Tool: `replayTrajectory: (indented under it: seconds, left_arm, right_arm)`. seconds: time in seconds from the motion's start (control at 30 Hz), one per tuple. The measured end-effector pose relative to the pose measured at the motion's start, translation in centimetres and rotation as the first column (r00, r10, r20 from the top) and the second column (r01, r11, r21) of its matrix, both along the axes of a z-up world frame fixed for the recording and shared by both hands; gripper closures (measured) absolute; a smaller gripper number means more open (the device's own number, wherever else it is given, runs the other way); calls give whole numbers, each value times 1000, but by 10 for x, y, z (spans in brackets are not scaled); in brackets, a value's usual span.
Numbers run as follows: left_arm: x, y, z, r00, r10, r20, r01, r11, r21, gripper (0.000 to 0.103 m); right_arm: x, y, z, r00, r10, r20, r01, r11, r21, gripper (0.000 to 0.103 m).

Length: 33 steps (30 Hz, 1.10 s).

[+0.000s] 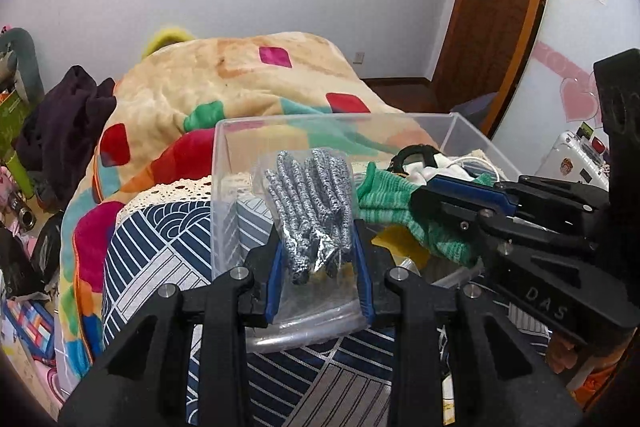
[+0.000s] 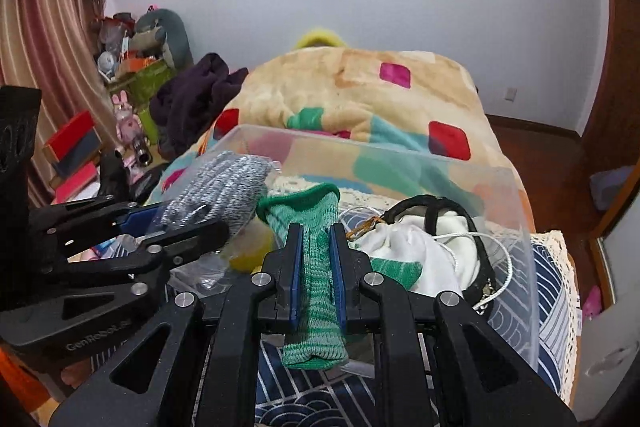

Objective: Organize soft objects
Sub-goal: 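Carry the glove bag and green glove into the clear box while both tools release, then grasp the black-and-white braided cord with the left tool while the right tool grasps the floral scrunchie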

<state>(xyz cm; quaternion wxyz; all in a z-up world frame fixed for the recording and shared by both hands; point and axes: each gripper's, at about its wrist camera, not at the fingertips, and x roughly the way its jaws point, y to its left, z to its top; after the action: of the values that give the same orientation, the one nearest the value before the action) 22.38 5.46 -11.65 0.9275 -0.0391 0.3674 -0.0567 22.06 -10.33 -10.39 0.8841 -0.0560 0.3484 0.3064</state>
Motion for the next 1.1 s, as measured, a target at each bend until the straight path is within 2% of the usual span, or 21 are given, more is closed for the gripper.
replayTrajectory:
  seconds: [0.13, 0.27, 0.33, 0.53, 0.57, 0.67, 0.8, 0.83, 0.97, 1.03, 1.1]
  left_arm:
    - [0, -5, -1, 1000, -7, -8, 7, 1000, 30, 71]
    - [-4, -7, 0, 1000, -5, -2, 5, 999, 42, 64]
    - [-7, -5, 3, 1000, 0, 10, -1, 999, 41, 54]
    - [-23, 0, 15, 999, 0, 42, -1, 1000, 31, 48]
    - [-27, 0, 18, 999, -3, 50, 2, 1000, 31, 46]
    - [-40, 0, 25, 997, -6, 75, 3, 999, 35, 34]
    - [-60, -2, 32, 995, -5, 103, 0, 999, 54, 18]
    - [-66, -2, 32, 994, -8, 105, 3, 998, 55, 15]
    - [-83, -4, 26, 996, -29, 87, 23, 997, 68, 14]
    - [-90, -6, 18, 997, -42, 64, 37, 997, 71, 13]
    - [-97, -8, 9, 998, -53, 32, 51, 996, 68, 13]
  right_arm:
    - [2, 4, -4, 1000, 8, -7, -8, 1000, -21, 90]
    - [3, 3, -3, 1000, 6, -14, -6, 1000, -30, 89]
    - [2, 1, -1, 1000, 4, -16, -5, 999, -34, 83]
    - [-7, -7, 7, 1000, 4, 12, -4, 1000, -23, 61]
    - [-10, -10, 9, 1000, 4, 20, -4, 1000, -18, 60]
    - [-17, -19, 15, 999, -2, 51, 3, 1000, -7, 55]
    - [-30, -30, 24, 995, -18, 102, 17, 1000, 10, 35]
    - [-34, -33, 26, 993, -24, 116, 22, 1000, 15, 33]
    - [-47, -44, 29, 989, -28, 146, 26, 999, 22, 31]
    - [-53, -49, 27, 989, -28, 143, 24, 999, 27, 25]
    - [-58, -52, 22, 990, -21, 137, 19, 1000, 20, 24]
